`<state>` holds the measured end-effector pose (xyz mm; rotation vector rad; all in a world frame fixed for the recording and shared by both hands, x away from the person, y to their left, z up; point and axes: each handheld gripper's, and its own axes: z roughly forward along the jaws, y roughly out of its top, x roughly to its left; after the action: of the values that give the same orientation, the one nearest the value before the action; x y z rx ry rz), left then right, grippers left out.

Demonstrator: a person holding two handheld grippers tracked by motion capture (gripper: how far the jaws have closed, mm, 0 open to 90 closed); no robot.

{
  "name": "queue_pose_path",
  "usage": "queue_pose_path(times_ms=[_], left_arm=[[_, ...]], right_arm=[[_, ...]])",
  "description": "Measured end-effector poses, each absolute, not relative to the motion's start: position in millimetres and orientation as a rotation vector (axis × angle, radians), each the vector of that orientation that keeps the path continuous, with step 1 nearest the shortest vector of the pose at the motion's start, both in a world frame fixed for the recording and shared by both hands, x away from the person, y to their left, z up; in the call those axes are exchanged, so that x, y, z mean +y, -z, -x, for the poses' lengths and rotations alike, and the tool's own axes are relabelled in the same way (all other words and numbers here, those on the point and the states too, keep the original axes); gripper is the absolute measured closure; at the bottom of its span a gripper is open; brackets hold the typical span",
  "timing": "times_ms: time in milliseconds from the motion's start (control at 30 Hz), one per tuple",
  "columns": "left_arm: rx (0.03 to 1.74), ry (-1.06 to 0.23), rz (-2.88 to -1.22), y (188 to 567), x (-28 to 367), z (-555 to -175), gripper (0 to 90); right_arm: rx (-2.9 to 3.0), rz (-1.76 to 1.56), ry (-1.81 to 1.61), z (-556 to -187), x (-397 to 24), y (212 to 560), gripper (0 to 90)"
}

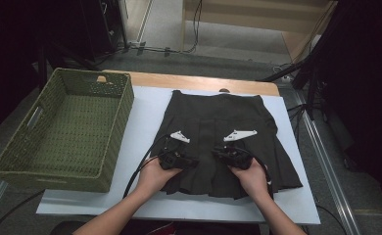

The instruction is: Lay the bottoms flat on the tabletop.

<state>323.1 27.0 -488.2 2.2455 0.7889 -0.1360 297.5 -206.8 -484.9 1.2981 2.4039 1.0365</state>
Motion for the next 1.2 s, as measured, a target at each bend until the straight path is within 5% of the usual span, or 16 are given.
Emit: queue_pose_path(times_ms=[267, 533, 1200], left_arm=[[0.755, 0.105, -2.234, 471.9, 27.5, -323.9, 59.3], [0.726, 0.04, -2.236, 467.6, 21.3, -325.4, 48.5], [0.717, 0.019, -2.239, 471.6, 13.0, -329.5, 47.1]], right_arm=[[2.38, -1.263, -1.097, -274.4, -217.4, 477.7, 56.6], [2.385, -1.27, -1.119, -250.2, -220.9, 478.1, 52.9], [2.431, -1.253, -1.154, -198.9, -189.1, 478.5, 39.4]])
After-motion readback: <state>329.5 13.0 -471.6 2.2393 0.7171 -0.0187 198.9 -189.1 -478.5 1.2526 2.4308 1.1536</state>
